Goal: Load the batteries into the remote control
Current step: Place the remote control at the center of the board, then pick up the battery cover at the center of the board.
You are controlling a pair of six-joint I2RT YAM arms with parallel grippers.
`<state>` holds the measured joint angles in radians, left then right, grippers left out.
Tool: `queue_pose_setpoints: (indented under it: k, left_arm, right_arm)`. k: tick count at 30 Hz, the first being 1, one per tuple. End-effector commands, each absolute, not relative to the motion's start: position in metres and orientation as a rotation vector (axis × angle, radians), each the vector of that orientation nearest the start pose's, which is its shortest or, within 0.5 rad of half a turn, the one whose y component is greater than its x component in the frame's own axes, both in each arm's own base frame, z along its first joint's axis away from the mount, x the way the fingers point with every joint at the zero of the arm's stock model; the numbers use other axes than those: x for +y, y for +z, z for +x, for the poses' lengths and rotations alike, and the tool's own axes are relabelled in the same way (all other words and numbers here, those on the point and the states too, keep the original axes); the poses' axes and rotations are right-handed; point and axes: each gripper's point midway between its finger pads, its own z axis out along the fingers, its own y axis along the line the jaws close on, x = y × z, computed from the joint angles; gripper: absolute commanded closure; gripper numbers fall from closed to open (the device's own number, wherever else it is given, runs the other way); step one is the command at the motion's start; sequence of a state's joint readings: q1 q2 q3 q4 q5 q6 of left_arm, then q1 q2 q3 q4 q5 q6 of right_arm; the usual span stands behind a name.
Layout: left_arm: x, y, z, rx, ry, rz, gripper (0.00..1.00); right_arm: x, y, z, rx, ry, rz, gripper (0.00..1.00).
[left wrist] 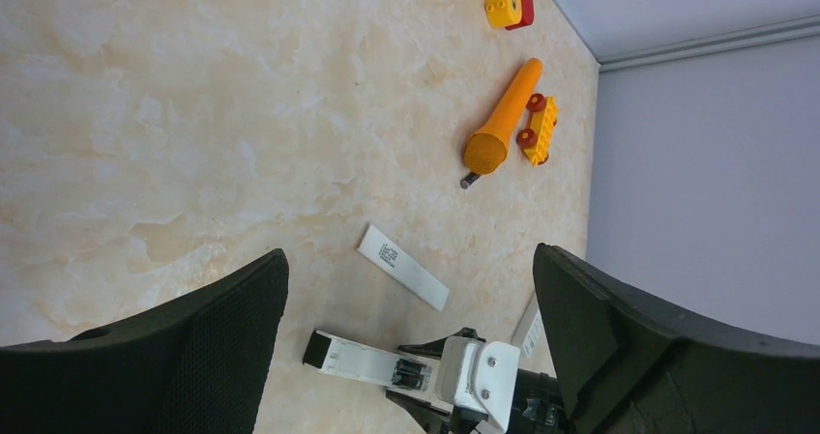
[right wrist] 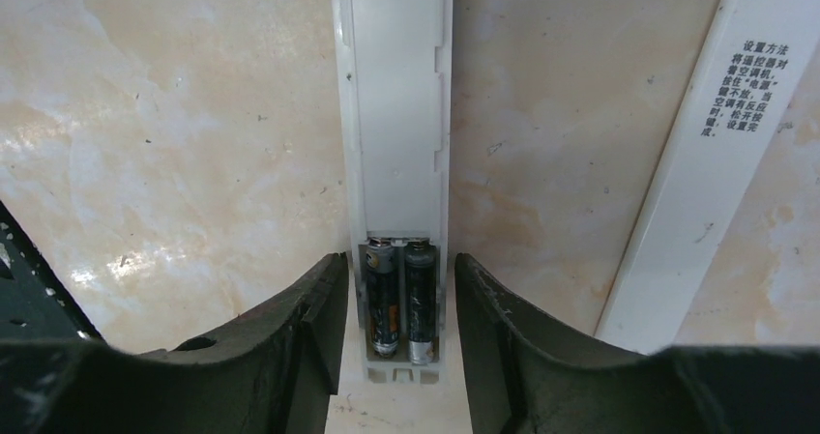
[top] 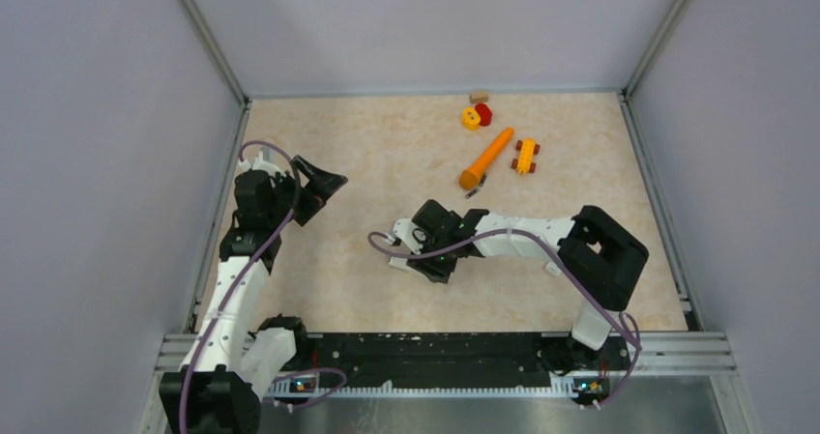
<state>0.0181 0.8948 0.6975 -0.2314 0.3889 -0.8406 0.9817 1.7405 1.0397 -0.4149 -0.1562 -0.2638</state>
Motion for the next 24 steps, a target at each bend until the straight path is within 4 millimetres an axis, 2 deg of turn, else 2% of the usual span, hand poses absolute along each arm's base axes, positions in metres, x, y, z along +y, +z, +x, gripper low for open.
queue_pose_setpoints:
  k: [1,6,9,12,14,17,18,24]
  left_arm:
    - [-0.089,0.226,0.307,1.935,-0.903,-0.563,0.01]
    - [-0.088,0.223,0.307,1.941,-0.899,-0.567,0.01]
    - [-0.088,0.220,0.307,1.947,-0.901,-0.571,0.01]
    - [-0.095,0.222,0.306,1.940,-0.959,-0.571,0.01]
    - [-0.103,0.222,0.305,1.928,-1.024,-0.550,0.01]
    - [-0.109,0.216,0.303,1.945,-1.078,-0.544,0.01]
    - [-0.111,0.213,0.302,1.959,-1.091,-0.546,0.01]
    - [-0.116,0.202,0.300,1.986,-1.128,-0.550,0.01]
  right_arm:
    - [0.325,0.050,0.190,2.150,0.467,-1.623,0.52]
    - [0.339,0.086,0.194,2.063,0.552,-1.556,0.47]
    - [0.345,0.104,0.216,2.025,0.540,-1.417,0.47]
    - [0.345,0.114,0.249,2.029,0.500,-1.232,0.46]
    - [0.342,0.114,0.272,2.070,0.487,-1.127,0.45]
    - [0.339,0.100,0.298,2.158,0.413,-1.080,0.44]
    - [0.338,0.087,0.301,2.191,0.372,-1.123,0.44]
    - [0.345,0.058,0.318,2.253,0.275,-1.218,0.44]
